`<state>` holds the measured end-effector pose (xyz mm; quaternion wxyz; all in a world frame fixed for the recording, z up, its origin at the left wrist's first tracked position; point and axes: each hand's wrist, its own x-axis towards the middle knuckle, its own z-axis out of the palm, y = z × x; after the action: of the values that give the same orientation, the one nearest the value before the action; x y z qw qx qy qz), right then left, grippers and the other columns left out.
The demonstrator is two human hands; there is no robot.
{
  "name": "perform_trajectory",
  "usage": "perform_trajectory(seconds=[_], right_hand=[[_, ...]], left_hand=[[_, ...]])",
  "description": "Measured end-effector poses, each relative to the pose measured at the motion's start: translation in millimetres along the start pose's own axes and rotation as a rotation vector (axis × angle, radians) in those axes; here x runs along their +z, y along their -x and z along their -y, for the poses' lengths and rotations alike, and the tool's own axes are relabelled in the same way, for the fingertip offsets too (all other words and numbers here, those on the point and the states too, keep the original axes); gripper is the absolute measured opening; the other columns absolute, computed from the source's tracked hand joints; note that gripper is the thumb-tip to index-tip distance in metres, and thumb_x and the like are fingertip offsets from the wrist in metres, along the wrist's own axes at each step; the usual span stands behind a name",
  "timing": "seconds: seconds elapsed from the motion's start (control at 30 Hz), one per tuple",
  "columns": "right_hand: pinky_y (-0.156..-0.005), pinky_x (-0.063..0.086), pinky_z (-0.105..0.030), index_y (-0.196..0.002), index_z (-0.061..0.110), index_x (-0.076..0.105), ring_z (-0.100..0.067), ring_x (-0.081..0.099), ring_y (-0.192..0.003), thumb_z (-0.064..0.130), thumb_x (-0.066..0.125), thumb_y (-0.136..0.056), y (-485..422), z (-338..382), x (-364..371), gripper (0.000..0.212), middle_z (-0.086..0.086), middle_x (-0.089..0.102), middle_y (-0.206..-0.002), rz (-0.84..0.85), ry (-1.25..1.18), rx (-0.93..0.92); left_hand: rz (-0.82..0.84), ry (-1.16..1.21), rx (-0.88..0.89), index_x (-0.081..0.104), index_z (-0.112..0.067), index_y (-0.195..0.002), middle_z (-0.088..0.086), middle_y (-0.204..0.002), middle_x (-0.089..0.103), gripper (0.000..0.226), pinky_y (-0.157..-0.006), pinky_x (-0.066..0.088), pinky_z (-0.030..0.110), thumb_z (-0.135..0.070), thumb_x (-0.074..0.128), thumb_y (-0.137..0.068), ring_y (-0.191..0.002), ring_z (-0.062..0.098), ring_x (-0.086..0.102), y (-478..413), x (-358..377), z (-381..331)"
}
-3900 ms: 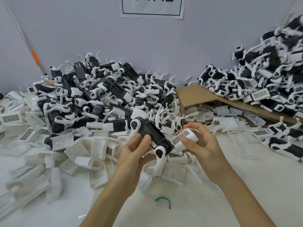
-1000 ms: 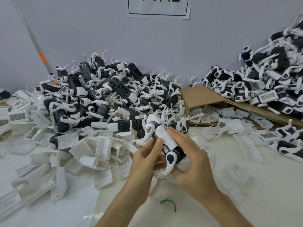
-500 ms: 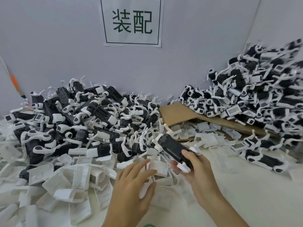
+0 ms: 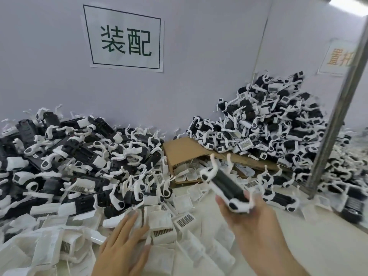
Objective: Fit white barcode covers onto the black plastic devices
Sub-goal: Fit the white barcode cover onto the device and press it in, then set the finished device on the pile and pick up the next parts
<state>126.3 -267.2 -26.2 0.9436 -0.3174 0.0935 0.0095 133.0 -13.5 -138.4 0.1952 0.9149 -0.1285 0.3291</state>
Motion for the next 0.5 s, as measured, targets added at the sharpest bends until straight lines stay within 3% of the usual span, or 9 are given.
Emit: perform_trajectory(seconds=[0.07,0.13,0.17,0.2,0.27,0.33,0.37,0.43,0.5], right_hand=[[-0.079,0.063,-0.036,-0.117,-0.004,0.058,-0.020,0.075,-0.082,0.020,0.067,-0.093,-28.0,55.9,61.5,0.034,-0.023,0.069,-0.115,0.106,0.028,-0.170],[-0.100,0.052,-0.048,-0.134,-0.002,0.048,-0.029,0.068,-0.108,0.035,0.054,-0.102,-84.2,128.4,109.7,0.049,-0.026,0.058,-0.133,0.210,-0.178,-0.238],[-0.108,0.045,-0.052,-0.146,0.000,0.035,-0.038,0.059,-0.121,0.042,0.048,-0.104,-106.6,159.3,137.4,0.061,-0.028,0.047,-0.144,0.205,-0.173,-0.273],[-0.110,0.041,-0.054,-0.153,0.004,0.024,-0.043,0.053,-0.126,0.045,0.046,-0.104,-125.2,184.7,157.1,0.068,-0.027,0.039,-0.150,0.150,-0.026,-0.326],[-0.106,0.045,-0.047,-0.153,0.011,0.025,-0.038,0.056,-0.122,0.039,0.047,-0.103,-141.9,195.9,180.5,0.062,-0.021,0.041,-0.150,-0.025,0.524,-0.351],[-0.095,0.051,-0.041,-0.148,0.013,0.037,-0.025,0.063,-0.105,0.026,0.052,-0.101,-147.6,162.1,180.6,0.051,-0.012,0.051,-0.141,-0.013,0.895,-0.475],[-0.088,0.053,-0.038,-0.144,0.015,0.042,-0.020,0.066,-0.094,0.020,0.053,-0.100,-142.9,135.1,173.8,0.046,-0.007,0.056,-0.135,0.085,0.994,-0.543],[-0.081,0.055,-0.032,-0.133,0.024,0.051,-0.012,0.070,-0.085,0.017,0.055,-0.099,-129.1,75.2,143.3,0.035,0.000,0.062,-0.127,0.256,1.131,-0.615],[-0.081,0.051,-0.016,-0.124,0.032,0.055,0.004,0.067,-0.089,0.018,0.058,-0.098,-112.4,12.4,95.0,0.029,0.008,0.064,-0.122,0.359,1.234,-0.671]], left_hand=[[-0.018,0.084,0.013,0.067,-0.037,-0.105,0.007,-0.131,0.065,0.052,-0.098,0.052,0.032,-0.065,0.024,-0.098,-0.141,-0.021,0.011,-0.9,3.3,0.0],[-0.002,0.129,0.015,0.060,-0.040,-0.106,-0.019,-0.143,0.053,0.054,-0.109,0.021,0.004,-0.070,0.016,-0.097,-0.139,-0.026,0.000,-2.1,2.9,-0.5],[0.009,0.144,0.009,0.068,-0.038,-0.102,-0.022,-0.140,0.056,0.064,-0.109,0.012,0.000,-0.071,0.013,-0.097,-0.139,-0.026,0.000,-2.7,0.9,-2.1],[0.006,0.142,0.016,0.076,-0.031,-0.095,-0.012,-0.133,0.065,0.075,-0.109,0.008,0.000,-0.069,0.011,-0.098,-0.140,-0.024,-0.001,-3.1,-1.0,-5.0],[0.015,0.120,0.038,0.078,-0.024,-0.091,0.000,-0.126,0.070,0.081,-0.112,0.005,0.004,-0.065,0.009,-0.100,-0.142,-0.021,-0.002,-8.8,-4.7,-6.4],[-0.033,0.069,0.074,0.063,-0.035,-0.101,-0.030,-0.151,0.041,0.063,-0.113,0.004,0.005,-0.066,0.008,-0.100,-0.142,-0.020,-0.004,-10.5,-2.2,-3.0],[-0.050,0.061,0.074,0.056,-0.037,-0.103,-0.038,-0.153,0.029,0.057,-0.112,0.006,0.004,-0.067,0.008,-0.099,-0.141,-0.021,-0.005,-9.9,-1.1,-2.2],[-0.060,0.071,0.048,0.065,-0.036,-0.099,-0.017,-0.136,0.062,0.065,-0.105,0.026,0.004,-0.070,0.009,-0.098,-0.139,-0.024,-0.004,-6.9,2.4,-3.3],[-0.056,0.069,0.017,0.079,-0.026,-0.087,0.011,-0.114,0.074,0.082,-0.102,0.038,0.012,-0.072,0.012,-0.096,-0.139,-0.025,-0.003,-3.6,2.2,-6.5]])
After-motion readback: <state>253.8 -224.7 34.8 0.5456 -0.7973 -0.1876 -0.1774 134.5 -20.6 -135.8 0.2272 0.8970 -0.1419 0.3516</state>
